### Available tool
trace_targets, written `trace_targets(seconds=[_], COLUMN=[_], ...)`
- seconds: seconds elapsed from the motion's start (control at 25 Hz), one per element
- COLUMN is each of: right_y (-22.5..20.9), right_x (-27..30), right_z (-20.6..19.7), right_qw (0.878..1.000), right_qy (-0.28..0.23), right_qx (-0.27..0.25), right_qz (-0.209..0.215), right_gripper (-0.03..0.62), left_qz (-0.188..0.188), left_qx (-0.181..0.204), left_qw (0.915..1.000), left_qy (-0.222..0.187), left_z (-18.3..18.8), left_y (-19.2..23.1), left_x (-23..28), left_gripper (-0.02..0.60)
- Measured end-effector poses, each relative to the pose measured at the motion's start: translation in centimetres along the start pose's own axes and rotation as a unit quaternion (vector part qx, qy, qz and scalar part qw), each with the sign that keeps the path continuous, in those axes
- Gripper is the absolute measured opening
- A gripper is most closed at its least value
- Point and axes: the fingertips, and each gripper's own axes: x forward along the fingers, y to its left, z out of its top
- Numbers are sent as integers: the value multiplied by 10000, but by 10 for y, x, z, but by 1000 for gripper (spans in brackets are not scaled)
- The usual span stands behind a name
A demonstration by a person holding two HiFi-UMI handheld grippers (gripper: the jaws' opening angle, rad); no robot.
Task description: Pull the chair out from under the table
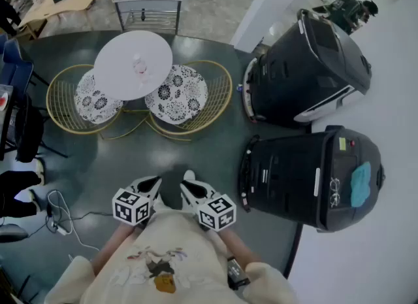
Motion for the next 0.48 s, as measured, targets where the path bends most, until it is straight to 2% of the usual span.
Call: trace_targets(seconds=[0.16, 0.32, 0.48], right_y=[-10, 1, -7], right_x=[-3, -8, -15], right_z=[-3, -28, -32], right_qw=[9985, 9984, 9974], right_qy=[-228, -207, -270], right_qx=[368, 194, 519], right_qz=[-322, -487, -419], right_gripper=[28, 28, 28], left_qz=[-226, -347, -441], left_qx=[21, 323, 468], left_qw=[9997, 9989, 9979], left_qy=[-94, 35, -5], left_z=[-11, -24, -21], left_y=[10, 16, 4], left_x=[-4, -11, -19], left_gripper=[9, 9, 9])
